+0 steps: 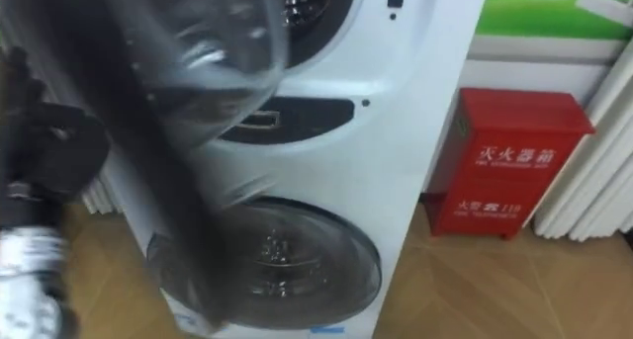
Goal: Pick clothes from washing machine
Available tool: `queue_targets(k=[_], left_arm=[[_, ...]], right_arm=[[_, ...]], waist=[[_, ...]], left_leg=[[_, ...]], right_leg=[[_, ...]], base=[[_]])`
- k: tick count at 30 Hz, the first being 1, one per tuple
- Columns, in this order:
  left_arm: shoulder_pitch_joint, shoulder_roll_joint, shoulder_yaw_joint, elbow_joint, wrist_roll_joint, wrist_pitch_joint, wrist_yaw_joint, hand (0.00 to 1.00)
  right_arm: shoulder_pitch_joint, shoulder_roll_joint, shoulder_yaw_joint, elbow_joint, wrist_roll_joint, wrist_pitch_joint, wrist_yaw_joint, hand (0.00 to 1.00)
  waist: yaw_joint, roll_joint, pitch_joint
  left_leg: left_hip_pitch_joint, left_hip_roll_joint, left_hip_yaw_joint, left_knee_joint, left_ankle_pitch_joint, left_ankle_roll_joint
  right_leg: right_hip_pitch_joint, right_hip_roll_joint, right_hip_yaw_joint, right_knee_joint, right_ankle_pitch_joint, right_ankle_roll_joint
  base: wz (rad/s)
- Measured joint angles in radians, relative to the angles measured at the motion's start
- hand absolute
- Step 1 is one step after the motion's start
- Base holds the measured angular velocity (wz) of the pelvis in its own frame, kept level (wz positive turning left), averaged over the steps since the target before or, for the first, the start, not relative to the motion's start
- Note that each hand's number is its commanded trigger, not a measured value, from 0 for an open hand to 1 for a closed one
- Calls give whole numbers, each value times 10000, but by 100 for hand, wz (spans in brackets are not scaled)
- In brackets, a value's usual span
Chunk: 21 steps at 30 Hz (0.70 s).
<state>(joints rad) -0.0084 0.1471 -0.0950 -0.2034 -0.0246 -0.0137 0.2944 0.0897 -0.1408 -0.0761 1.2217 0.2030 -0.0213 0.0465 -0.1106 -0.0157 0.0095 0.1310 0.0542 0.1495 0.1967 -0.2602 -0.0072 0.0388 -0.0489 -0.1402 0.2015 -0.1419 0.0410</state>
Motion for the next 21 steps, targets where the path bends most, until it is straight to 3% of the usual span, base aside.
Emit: queue_targets(k=[4, 6, 11, 14, 16, 18, 21], left_arm=[[-5, 9, -356, 696, -17, -163, -292, 0], [129, 39, -845, 1543, -23, -116, -714, 0], [284, 3, -1858, 2890, -23, 155, -1822, 0], [286, 7, -1861, 3228, -20, 185, -2121, 0], [369, 29, -1824, 3229, 2, 184, -2131, 0], [455, 69, -1836, 3474, 210, 122, -2129, 0], [563, 68, -1837, 4624, 205, 107, -2088, 0]], right_arm=[[-4, -77, 153, 0, 367, -28, -1, 0], [-23, -147, 138, 19, 506, -33, -13, 0], [-30, -115, 124, -24, 675, -37, 7, 0], [-9, -62, 161, -32, 674, -24, 119, 0], [92, -7, 169, -43, 757, -17, 223, 0], [117, 48, 193, -61, 752, 5, 202, 0], [115, 63, 238, -171, 746, 1, 183, 0]], waist=[[-101, 156, 22], [-251, 315, 99], [-399, 296, 116], [-455, 215, 69], [-437, 39, -38], [-424, -30, -86], [-422, -29, -91]], left_leg=[[45, 1, 70, -14, 12, 20], [133, 2, 153, -68, 20, 32], [158, 32, 392, -94, 39, 17], [150, 55, 545, -107, 40, 14], [143, 73, 671, -133, 40, 14], [163, 76, 686, -138, 40, 13], [314, 79, 694, -186, 40, 13]], right_leg=[[70, -5, 4, 10, 7, 1], [106, 4, 29, 11, 7, 1], [-96, 84, 296, 51, 7, -45], [-265, 132, 459, 62, 24, -64], [-356, 166, 566, 71, 40, -71], [-329, 171, 565, 67, 44, -72], [-170, 196, 566, 20, 52, -74]], base=[[-1], [-4], [-17], [-20], [-21], [-8], [-12]])
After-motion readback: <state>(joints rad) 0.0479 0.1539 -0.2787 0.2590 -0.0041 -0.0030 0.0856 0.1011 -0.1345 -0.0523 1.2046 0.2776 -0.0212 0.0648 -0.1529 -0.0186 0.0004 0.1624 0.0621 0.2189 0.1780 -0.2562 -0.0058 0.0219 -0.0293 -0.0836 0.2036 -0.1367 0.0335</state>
